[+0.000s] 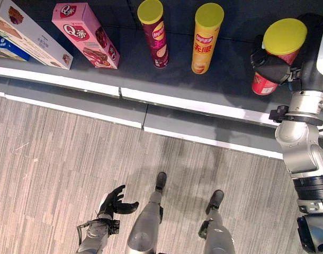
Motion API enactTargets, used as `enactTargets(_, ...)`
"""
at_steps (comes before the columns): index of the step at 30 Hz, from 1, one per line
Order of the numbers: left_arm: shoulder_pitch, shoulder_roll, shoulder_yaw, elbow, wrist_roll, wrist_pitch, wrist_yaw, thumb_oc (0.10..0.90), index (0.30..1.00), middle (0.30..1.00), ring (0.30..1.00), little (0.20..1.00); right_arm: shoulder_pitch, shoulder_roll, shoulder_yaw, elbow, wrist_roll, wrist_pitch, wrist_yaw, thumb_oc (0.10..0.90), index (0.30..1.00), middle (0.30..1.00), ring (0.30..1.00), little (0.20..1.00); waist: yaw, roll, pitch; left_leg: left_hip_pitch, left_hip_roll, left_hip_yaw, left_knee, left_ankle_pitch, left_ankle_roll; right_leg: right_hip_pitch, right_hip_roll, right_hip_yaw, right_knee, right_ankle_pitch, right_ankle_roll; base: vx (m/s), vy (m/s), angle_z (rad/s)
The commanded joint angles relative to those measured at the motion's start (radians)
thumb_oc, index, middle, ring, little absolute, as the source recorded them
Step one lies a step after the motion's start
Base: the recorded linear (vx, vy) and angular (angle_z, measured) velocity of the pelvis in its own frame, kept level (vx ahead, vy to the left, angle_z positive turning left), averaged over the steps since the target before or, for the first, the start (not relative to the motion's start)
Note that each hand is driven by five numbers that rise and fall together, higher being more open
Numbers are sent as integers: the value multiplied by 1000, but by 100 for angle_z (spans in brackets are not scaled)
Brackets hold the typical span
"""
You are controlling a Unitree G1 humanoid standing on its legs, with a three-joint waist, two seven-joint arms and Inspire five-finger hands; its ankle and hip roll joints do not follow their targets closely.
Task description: Put the goods on the table back onto the shelves and tidy them up.
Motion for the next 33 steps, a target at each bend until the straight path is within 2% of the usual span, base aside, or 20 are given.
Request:
enactTargets(1, 22, 71, -38, -19, -38, -43, 36, 800, 900, 900, 900, 900, -177, -68, -42, -34, -37, -28, -127, 400, 300, 300, 300, 300, 24, -13, -62, -55, 25, 31, 97, -109, -14, -12, -95, 17, 106, -71, 75, 0, 0, 0)
enactTargets(7, 18, 73, -51, -37, -38, -48, 38, 800, 900, 900, 900, 900, -197, -66, -51, -6, -3, -29, -148, 400, 300, 300, 300, 300, 34, 4, -44, -85, 17, 23, 104, -106, -15, -32, -99, 11, 109, -74, 77, -7, -1, 6)
enactTargets(16, 15, 74, -52, -44, -39, -49, 41, 800, 900, 900, 900, 900, -177, -68, -39, 18, 22, -35, -146, 400, 300, 300, 300, 300, 36, 3, -46, -90, 15, 17, 96, -104, -15, -28, -99, -1, 98, -73, 81, 10, -1, 2)
enactTargets(25, 16, 63, -51, -53, -41, -46, 49, 800, 900, 900, 900, 900, -116, -22, -37, 15, 65, -56, -117, 400, 300, 300, 300, 300, 27, -6, -31, -98, 14, 13, 100, -106, -14, -28, -95, -9, 96, -73, 81, 0, 0, 0)
enactTargets(33, 28, 85, -35, -49, -20, -43, 58, 800, 900, 900, 900, 900, -103, -32, -58, -1, 74, -63, -142, 400, 300, 300, 300, 300, 27, -34, -20, -108, 22, 9, 97, -101, -17, -33, -88, -14, 92, -74, 82, 1, -14, 2)
